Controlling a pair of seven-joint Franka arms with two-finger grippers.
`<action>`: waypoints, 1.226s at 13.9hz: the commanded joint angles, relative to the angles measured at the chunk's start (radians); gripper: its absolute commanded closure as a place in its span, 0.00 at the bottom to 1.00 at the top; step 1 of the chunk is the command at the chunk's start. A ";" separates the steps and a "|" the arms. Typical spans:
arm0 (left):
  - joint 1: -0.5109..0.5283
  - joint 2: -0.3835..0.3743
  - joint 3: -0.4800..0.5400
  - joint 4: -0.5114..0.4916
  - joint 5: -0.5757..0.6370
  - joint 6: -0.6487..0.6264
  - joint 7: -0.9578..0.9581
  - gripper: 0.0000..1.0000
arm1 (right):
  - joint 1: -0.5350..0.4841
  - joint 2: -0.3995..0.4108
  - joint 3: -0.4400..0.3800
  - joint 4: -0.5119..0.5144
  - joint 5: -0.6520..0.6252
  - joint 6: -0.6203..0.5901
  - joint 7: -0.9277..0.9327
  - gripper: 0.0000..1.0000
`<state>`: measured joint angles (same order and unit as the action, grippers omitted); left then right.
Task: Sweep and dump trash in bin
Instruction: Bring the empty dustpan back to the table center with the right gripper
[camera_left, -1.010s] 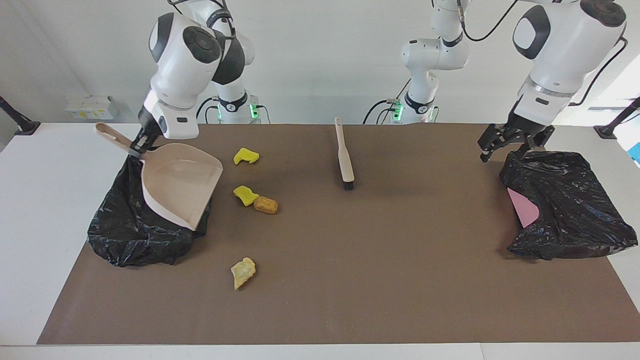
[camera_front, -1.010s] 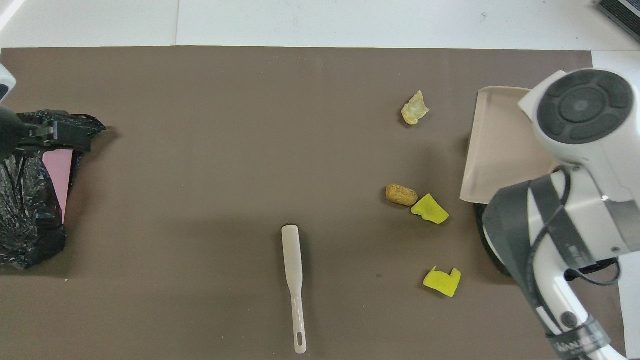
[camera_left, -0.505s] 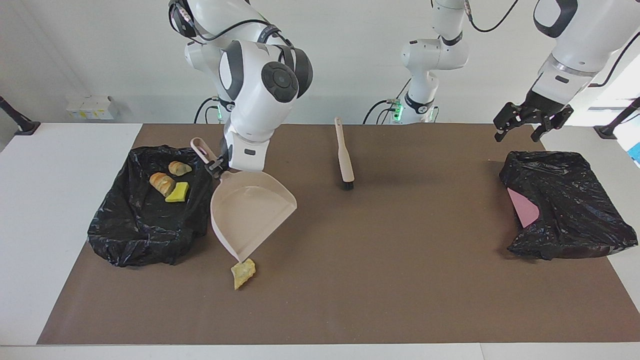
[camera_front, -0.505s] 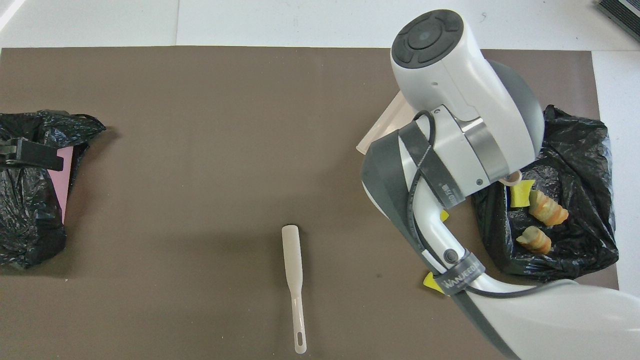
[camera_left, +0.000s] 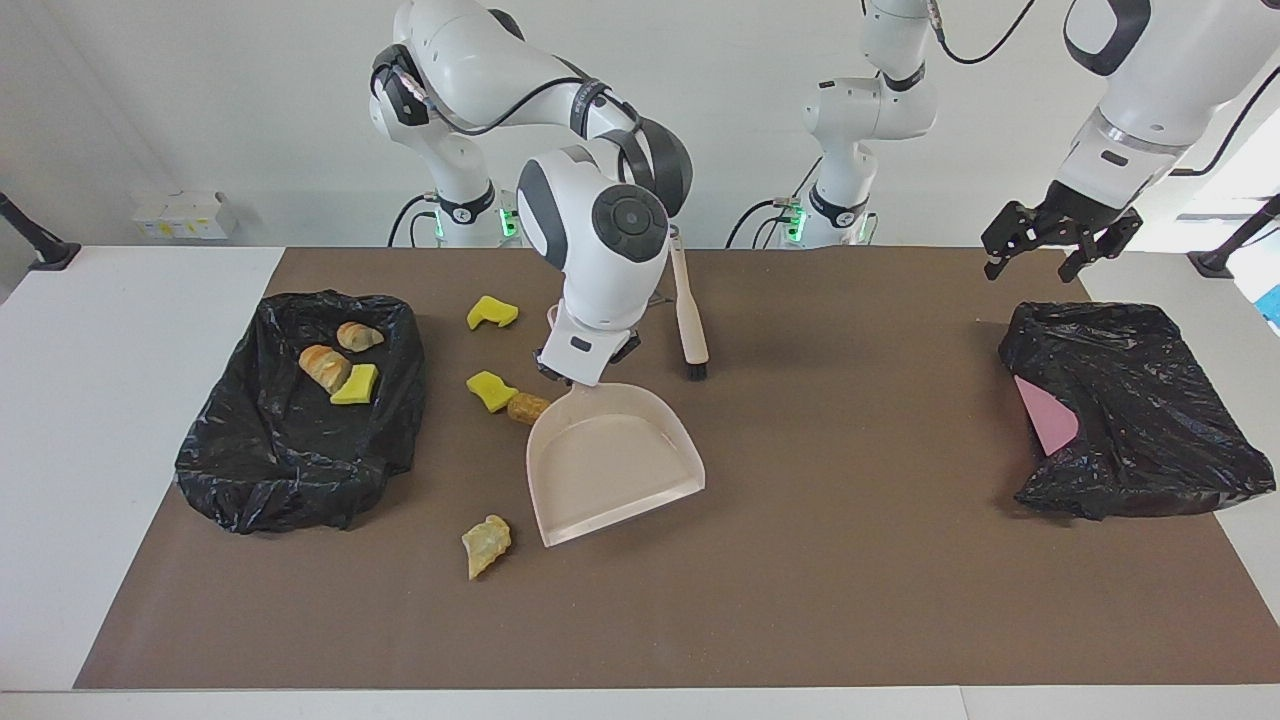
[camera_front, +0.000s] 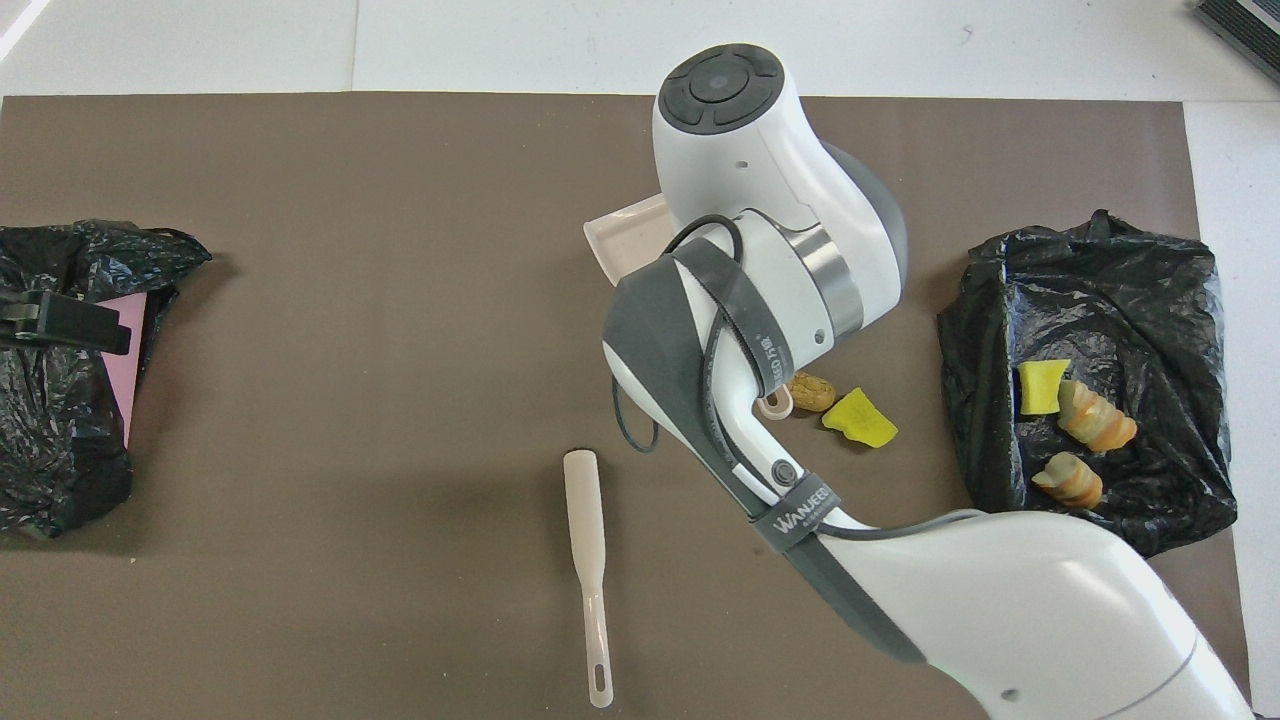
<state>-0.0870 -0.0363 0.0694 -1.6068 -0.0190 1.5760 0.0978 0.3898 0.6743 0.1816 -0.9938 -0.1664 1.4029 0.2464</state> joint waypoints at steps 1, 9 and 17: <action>-0.008 -0.033 -0.002 -0.033 0.022 0.002 0.023 0.00 | 0.049 0.076 -0.004 0.052 0.097 0.040 0.199 1.00; -0.010 -0.024 -0.013 -0.021 -0.004 0.001 0.023 0.00 | 0.116 0.153 -0.010 0.044 0.145 0.206 0.286 1.00; -0.010 0.007 -0.030 0.005 0.007 -0.019 0.034 0.00 | 0.144 0.183 -0.004 0.037 0.173 0.277 0.406 0.99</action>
<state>-0.0878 -0.0335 0.0355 -1.6096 -0.0209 1.5637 0.1176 0.5317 0.8410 0.1789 -0.9831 -0.0187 1.6757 0.6274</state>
